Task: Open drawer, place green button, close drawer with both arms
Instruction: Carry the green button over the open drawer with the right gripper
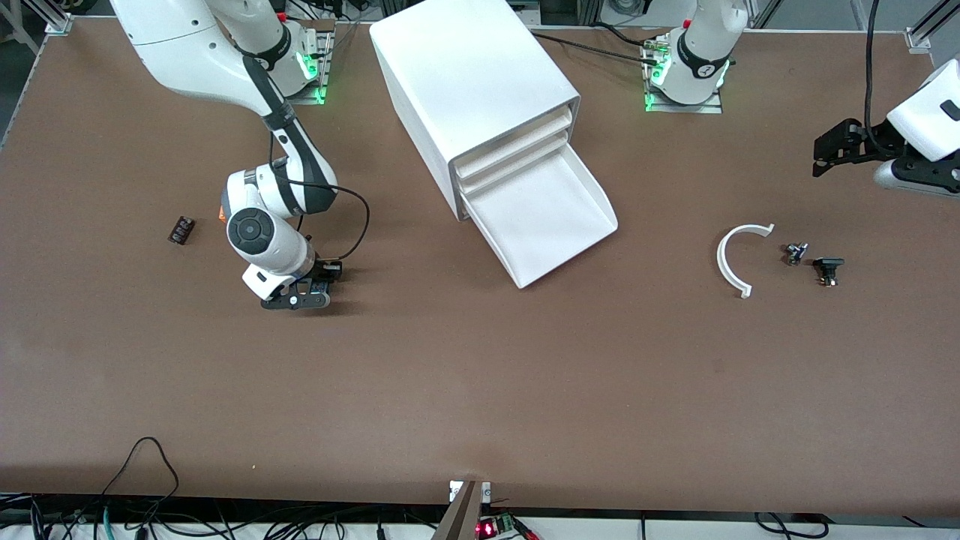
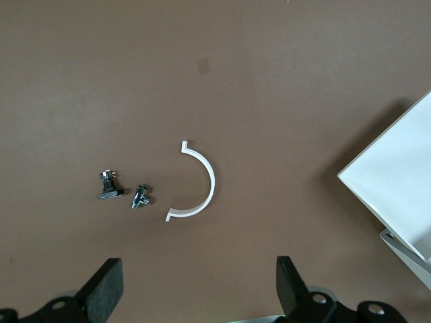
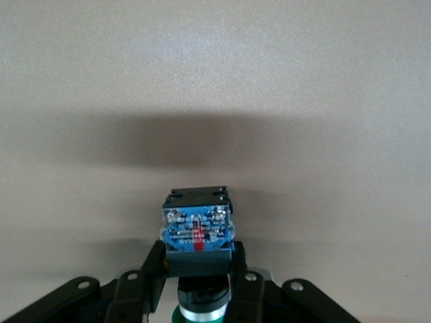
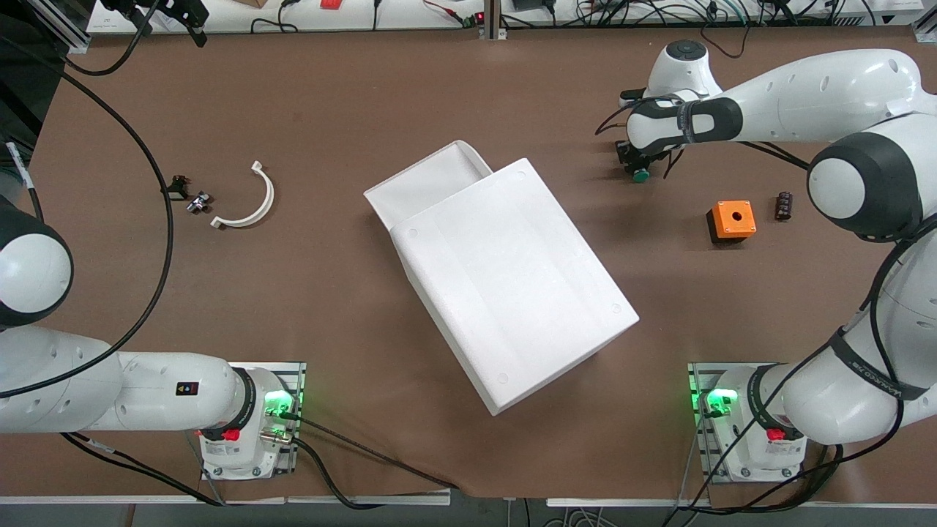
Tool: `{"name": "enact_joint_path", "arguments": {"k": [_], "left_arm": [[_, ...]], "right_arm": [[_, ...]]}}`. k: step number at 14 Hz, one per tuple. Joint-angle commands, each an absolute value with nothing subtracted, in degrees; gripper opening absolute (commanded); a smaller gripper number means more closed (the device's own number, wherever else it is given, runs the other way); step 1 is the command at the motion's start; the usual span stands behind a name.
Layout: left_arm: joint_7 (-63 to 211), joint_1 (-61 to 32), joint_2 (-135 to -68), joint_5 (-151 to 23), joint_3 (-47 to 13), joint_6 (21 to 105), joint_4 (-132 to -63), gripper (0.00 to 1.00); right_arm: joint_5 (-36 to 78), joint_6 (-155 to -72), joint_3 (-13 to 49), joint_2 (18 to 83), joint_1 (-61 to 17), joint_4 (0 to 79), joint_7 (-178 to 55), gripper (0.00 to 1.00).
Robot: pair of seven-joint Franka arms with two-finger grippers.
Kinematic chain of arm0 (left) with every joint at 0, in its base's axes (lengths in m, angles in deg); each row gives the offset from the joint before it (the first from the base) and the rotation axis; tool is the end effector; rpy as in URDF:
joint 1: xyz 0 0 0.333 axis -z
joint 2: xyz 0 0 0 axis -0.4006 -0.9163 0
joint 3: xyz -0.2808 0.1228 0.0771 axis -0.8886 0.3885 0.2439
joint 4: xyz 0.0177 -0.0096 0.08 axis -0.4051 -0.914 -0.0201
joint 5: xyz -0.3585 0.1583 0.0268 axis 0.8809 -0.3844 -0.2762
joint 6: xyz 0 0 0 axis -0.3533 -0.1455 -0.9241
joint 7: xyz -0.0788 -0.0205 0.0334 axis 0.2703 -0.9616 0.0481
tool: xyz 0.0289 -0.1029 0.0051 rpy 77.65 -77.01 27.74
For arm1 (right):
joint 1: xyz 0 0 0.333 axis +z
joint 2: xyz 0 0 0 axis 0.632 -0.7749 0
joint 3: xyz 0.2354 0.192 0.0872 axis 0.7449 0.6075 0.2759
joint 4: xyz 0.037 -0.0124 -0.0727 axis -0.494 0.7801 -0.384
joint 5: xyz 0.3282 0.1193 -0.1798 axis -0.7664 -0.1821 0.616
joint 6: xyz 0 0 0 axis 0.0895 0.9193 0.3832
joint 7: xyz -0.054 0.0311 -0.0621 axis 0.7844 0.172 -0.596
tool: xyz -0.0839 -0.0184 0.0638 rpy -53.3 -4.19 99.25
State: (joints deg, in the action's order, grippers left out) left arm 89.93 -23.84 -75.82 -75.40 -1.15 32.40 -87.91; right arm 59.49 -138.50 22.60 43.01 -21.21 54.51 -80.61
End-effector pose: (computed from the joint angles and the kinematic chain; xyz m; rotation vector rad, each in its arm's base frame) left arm 0.5463 -0.0151 0.6207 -3.0841 0.3118 0.1081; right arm 0.5753 0.1764 0.1820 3.0957 0.1144 -0.1103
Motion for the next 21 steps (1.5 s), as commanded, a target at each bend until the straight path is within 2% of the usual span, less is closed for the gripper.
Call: {"name": "enact_joint_path", "arguments": {"k": [1,6,10,14,18,21], "left_arm": [[89.4,-23.5,-76.7,-76.8,-1.2,31.2,-86.1,1.00],[88.6,-23.5,-76.7,-76.5,-1.3,32.4,-86.5,1.00],[83.2,-23.4,-76.8,-76.5,-1.4,32.8,-86.6,1.00],[83.1,-23.4,-76.8,-76.4,-1.4,32.8,-86.7,1.00],[83.1,-23.5,-76.8,-76.4,-1.4,32.8,-86.6,1.00],[83.1,-23.5,-76.9,-76.3,-1.4,32.8,-86.7,1.00]], "right_arm": [[60.4,-138.7,23.4,43.4,-21.9,53.0,-76.5,0.39],[60.4,-138.5,23.5,45.3,-21.9,49.8,-72.4,0.39],[60.4,-138.5,27.1,46.7,-22.0,44.1,-67.0,0.39],[60.2,-138.4,33.4,46.0,-22.1,37.4,-62.1,0.39],[60.4,-136.0,44.7,44.0,-22.2,32.2,-54.5,0.38],[66.4,-136.6,49.9,41.2,-19.9,29.7,-47.6,0.37]]}}
